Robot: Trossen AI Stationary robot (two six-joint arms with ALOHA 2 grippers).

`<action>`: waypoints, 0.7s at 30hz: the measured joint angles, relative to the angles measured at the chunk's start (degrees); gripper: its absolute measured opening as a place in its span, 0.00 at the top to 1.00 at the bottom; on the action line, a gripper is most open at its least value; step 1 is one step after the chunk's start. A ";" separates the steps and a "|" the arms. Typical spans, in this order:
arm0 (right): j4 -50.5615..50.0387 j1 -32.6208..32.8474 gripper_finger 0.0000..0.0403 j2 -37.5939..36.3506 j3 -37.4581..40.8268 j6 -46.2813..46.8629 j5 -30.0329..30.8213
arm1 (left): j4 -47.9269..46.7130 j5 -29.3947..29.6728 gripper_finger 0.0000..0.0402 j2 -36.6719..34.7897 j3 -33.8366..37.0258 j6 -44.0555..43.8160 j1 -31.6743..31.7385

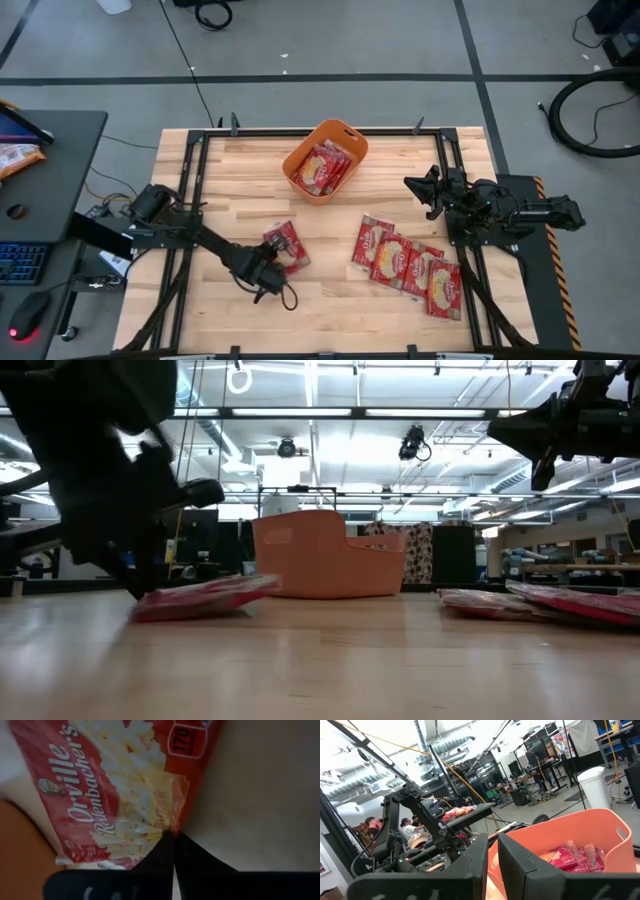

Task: Sort popcorn bags into baskets
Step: Put the red popcorn bag into the orange bin

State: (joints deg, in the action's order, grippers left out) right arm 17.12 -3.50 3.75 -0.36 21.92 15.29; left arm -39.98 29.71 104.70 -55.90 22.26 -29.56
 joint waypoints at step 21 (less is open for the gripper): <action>0.17 0.01 0.88 0.00 0.00 -0.01 0.02 | -1.65 -1.14 1.00 -5.81 -19.50 -9.88 8.51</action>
State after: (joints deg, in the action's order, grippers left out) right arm 17.30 -3.49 3.75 -0.36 21.91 15.31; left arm -41.63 28.57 98.89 -75.40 12.38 -21.05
